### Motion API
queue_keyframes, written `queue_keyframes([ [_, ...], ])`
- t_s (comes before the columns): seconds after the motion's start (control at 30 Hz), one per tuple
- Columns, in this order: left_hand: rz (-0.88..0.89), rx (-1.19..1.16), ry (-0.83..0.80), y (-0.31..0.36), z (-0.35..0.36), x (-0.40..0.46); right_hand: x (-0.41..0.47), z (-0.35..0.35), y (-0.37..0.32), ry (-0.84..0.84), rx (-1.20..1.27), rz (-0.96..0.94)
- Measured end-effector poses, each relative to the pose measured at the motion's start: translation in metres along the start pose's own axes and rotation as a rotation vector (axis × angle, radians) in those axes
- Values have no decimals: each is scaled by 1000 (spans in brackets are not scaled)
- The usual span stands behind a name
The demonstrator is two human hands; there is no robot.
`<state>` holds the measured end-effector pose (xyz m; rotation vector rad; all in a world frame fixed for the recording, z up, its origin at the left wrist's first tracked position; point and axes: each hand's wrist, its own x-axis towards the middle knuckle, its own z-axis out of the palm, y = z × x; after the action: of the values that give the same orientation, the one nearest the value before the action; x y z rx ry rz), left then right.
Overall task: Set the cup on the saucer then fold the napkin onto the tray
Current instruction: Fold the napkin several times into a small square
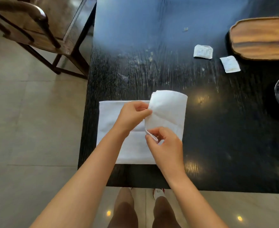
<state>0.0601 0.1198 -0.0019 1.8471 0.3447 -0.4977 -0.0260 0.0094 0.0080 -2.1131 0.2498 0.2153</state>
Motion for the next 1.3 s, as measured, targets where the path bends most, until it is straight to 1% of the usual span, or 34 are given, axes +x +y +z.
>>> queue_keyframes([
  [0.13, -45, -59, 98, -23, -41, 1, -7, 43, -20, -72, -57, -56],
  [0.27, -5, -55, 190, -46, -72, 0, -17, 74, -32, -89, -117, -130],
  [0.53, 25, 134, 289, -89, -109, 1, -29, 121, -32, -100, -284, -177],
  [0.67, 39, 228, 310, -99, -114, 2, -32, 138, -27, -103, -391, -215],
  [0.8, 44, 274, 328, -110, -115, 3, -36, 152, -17, -138, -462, -244],
  [0.97, 73, 318, 364, -115, -115, 7, -38, 155, -5, -121, -533, -387],
  [1.03, 79, 333, 385, -117, -115, 8, -34, 149, 6, -106, -610, -423],
  [1.17, 79, 371, 412, -117, -110, 9, -17, 128, 35, -210, -839, -349],
  [1.23, 93, 411, 412, -114, -103, 7, -12, 116, 49, -254, -894, -341],
  [1.3, 136, 465, 394, -108, -90, 1, -13, 101, 60, -264, -922, -342],
])
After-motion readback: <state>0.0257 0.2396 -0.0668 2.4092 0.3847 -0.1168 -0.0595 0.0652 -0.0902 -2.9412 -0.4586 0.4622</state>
